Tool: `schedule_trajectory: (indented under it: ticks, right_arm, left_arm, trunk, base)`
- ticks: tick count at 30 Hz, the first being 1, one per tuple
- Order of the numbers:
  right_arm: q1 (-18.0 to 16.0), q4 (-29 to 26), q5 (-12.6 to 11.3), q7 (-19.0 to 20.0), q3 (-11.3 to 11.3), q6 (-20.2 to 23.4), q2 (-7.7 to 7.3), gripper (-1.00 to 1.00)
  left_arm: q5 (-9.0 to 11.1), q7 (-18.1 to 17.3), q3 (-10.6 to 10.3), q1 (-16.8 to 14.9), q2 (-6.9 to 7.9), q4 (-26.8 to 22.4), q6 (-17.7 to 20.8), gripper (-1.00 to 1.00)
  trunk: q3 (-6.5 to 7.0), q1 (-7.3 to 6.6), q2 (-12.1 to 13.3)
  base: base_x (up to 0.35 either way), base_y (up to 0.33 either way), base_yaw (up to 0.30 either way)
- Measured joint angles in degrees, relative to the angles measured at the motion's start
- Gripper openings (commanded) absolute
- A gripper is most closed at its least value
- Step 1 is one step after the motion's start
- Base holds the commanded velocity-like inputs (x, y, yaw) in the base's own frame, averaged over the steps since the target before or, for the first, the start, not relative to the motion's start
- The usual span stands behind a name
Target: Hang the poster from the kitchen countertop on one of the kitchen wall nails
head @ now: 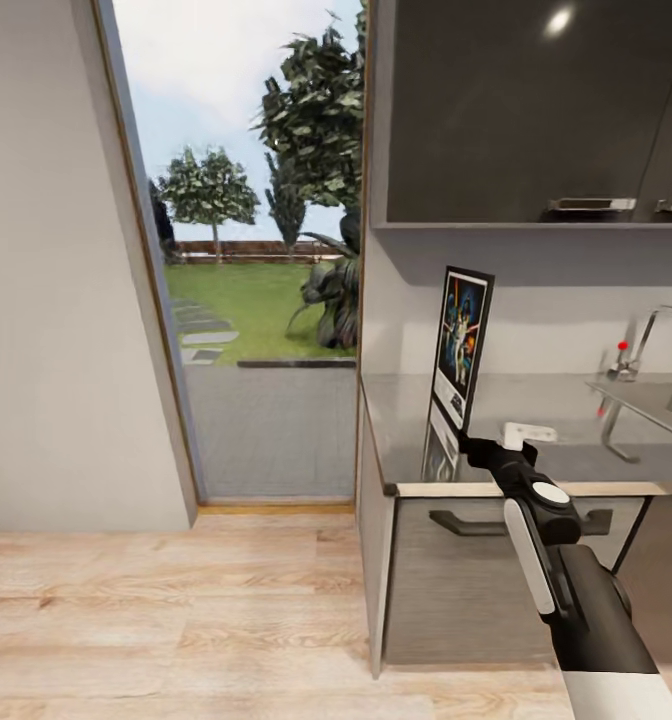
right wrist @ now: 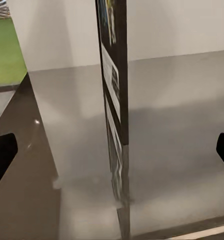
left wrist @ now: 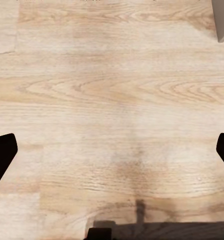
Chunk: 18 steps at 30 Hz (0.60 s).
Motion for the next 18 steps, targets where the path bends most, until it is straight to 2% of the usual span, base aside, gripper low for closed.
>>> schedule_trajectory:
  ticks: [5, 13, 18]
  right_arm:
    - [-0.04, 1.60, 0.00, 0.11, -0.14, -0.02, -0.08, 1.00]
    - [-0.25, 4.54, -0.05, 0.15, -0.19, -3.63, -0.17, 1.00]
    - [-0.27, 4.76, -0.02, 0.15, -0.18, -3.89, -0.17, 1.00]
  left_arm:
    - [0.01, 0.00, 0.00, 0.01, 0.03, 0.01, 0.00, 1.00]
    - [-0.05, 0.00, 0.00, -0.03, 0.04, 0.01, 0.00, 1.00]
    - [-0.07, 0.00, 0.00, -0.03, 0.04, 0.02, -0.01, 1.00]
  trunk:
    - [0.00, 0.01, 0.00]
    - [0.00, 0.01, 0.00]
    - [0.00, -0.01, 0.00]
  base:
    - [0.025, 0.000, 0.000]
    - [0.005, -0.002, 0.000]
    - [0.141, -0.096, 0.000]
